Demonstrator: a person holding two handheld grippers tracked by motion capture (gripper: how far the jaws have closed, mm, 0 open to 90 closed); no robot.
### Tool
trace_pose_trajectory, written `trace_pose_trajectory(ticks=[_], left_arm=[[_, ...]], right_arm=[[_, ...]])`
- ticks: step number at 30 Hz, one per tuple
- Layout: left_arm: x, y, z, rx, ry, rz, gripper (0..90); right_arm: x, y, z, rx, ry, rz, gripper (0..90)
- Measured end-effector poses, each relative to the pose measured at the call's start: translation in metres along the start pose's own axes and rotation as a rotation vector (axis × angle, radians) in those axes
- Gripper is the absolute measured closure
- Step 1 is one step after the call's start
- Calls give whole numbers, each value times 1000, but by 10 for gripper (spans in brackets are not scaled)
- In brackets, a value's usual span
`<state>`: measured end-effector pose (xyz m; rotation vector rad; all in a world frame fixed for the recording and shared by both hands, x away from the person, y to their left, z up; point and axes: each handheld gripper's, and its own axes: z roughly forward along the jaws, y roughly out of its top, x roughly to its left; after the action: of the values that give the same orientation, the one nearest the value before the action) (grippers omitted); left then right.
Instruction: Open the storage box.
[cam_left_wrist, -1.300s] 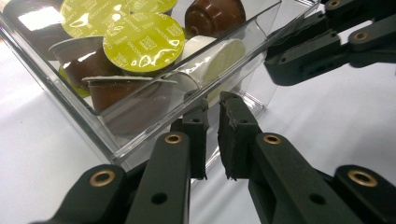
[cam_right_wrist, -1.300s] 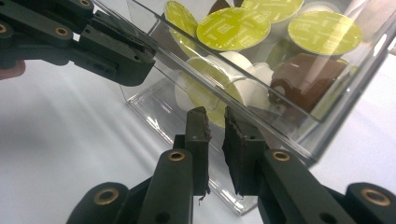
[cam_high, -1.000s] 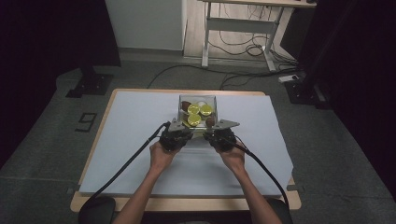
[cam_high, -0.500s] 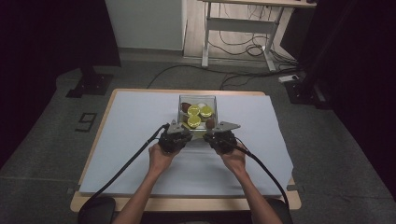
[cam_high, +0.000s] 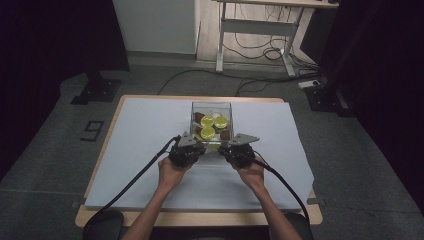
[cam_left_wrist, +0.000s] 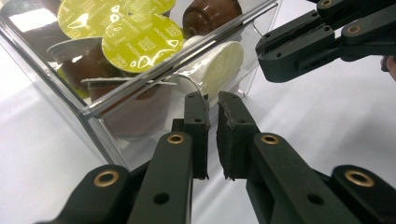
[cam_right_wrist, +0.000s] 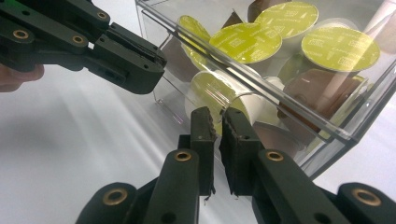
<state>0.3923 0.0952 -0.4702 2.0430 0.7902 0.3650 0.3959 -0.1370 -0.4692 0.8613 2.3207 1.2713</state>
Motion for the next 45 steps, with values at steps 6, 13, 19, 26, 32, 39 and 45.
trace_pose_trajectory(ticks=[6,13,19,26,32,39,45], left_arm=[[-3,-2,-3,3,-1,3,823],[-7,-5,-6,-6,-21,-14,823],[-11,-8,-8,-13,-37,-19,825],[-16,-11,-12,-12,-39,-13,825],[-20,-14,-16,-16,-43,-16,824],[-25,-18,-20,-22,-50,-19,825],[-29,-22,-24,-26,-56,-19,825]], right_arm=[[3,-1,-3,1,1,-1,825],[6,-3,-8,-1,10,4,825],[9,-6,-12,-1,18,8,825],[13,-9,-17,-7,27,13,825],[18,-12,-20,-10,31,10,826],[23,-15,-25,-15,36,7,827],[28,-18,-28,-20,41,10,828]])
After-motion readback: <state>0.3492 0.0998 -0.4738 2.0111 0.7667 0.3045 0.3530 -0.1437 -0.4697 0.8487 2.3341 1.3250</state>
